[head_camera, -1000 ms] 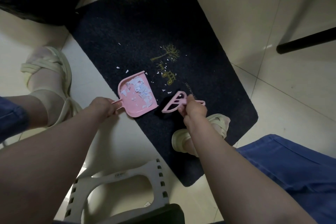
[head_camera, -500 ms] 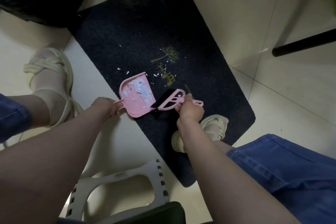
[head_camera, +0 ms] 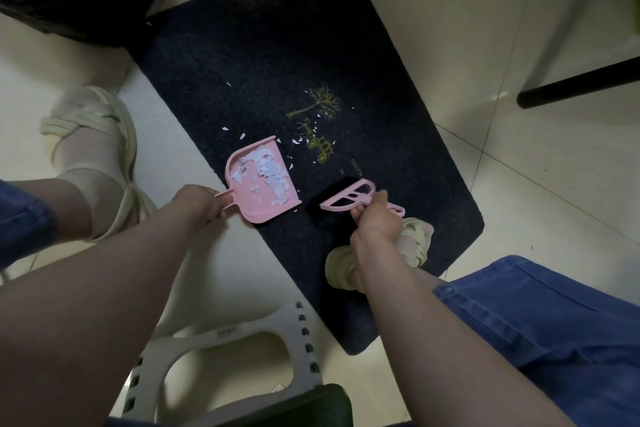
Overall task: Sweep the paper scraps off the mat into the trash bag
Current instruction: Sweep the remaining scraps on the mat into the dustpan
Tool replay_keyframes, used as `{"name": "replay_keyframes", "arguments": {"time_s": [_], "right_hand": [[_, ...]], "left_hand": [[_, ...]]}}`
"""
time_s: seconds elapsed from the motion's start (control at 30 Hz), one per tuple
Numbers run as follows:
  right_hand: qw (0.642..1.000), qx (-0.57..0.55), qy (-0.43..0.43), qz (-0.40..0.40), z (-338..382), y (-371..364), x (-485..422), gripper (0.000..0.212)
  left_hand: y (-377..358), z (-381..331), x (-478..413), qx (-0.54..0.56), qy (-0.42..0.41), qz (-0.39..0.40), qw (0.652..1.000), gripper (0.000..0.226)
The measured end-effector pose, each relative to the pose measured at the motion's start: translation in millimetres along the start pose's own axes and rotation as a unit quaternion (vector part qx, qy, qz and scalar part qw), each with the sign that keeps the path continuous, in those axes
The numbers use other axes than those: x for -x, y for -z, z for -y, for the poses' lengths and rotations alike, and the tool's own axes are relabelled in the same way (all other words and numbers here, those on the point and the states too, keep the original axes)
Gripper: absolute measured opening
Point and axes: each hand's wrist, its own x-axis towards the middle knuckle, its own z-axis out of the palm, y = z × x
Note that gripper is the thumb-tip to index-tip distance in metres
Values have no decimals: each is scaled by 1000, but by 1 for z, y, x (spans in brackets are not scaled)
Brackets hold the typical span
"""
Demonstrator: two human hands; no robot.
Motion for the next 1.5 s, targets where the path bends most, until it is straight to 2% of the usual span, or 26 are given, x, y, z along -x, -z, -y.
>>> {"name": "replay_keyframes", "arguments": {"time_s": [0.07,0.17,0.23,0.3,0.37,0.43,0.47,0.53,0.63,0.67,0.73,0.8,0.83,0.93,1.03,1.17,1.3,1.4,1.5], "right_hand": [[1000,-8,-16,-2,3,1,-5,29],[995,16,-55,80,4,-5,-3,21],[991,38,-46,119,3,-9,1,18],[994,42,-12,102,3,-7,1,21],[998,45,17,36,6,0,-4,28],[995,92,16,-16,9,7,-12,35],[992,125,8,-14,10,10,-14,37],[985,166,-10,41,6,12,-15,31],[980,157,16,121,2,18,-15,20],[981,147,29,121,3,21,-16,21],[988,134,44,65,5,27,-19,26],[989,142,34,-1,9,29,-22,29],[989,144,18,-7,9,29,-21,28],[987,138,-28,74,3,23,-18,25],[976,135,9,173,-2,20,-14,26],[973,136,118,144,-4,16,-15,23],[952,191,205,121,-12,10,-5,23],[944,202,212,152,-30,-2,11,24],[950,125,175,226,-43,-14,28,22]], "left_hand": [[-1,0,0,3,3,-3,1000,42],[-2,-1,1,-1,6,-4,1000,43],[-1,-2,2,-7,5,1,1000,44],[0,-4,4,-9,6,6,1000,43],[1,-5,5,-3,7,5,1000,41],[1,-4,5,9,8,2,1000,41],[1,-4,5,11,8,2,1000,41],[0,-3,5,6,6,6,1000,41],[0,-4,3,9,-1,4,1000,42],[0,-5,3,13,-2,2,1000,42],[0,-3,2,18,-1,-3,1000,42],[0,-3,2,10,-2,-5,1000,44],[0,-2,2,6,-2,-5,1000,45],[-1,-1,0,1,-3,-6,1000,49],[0,-1,0,4,-4,-2,1000,46],[8,0,6,-14,-7,-10,1000,47],[24,6,13,-68,-17,-28,997,47],[24,8,13,-115,-13,-25,993,49],[19,9,11,-138,-7,-28,990,51]]}}
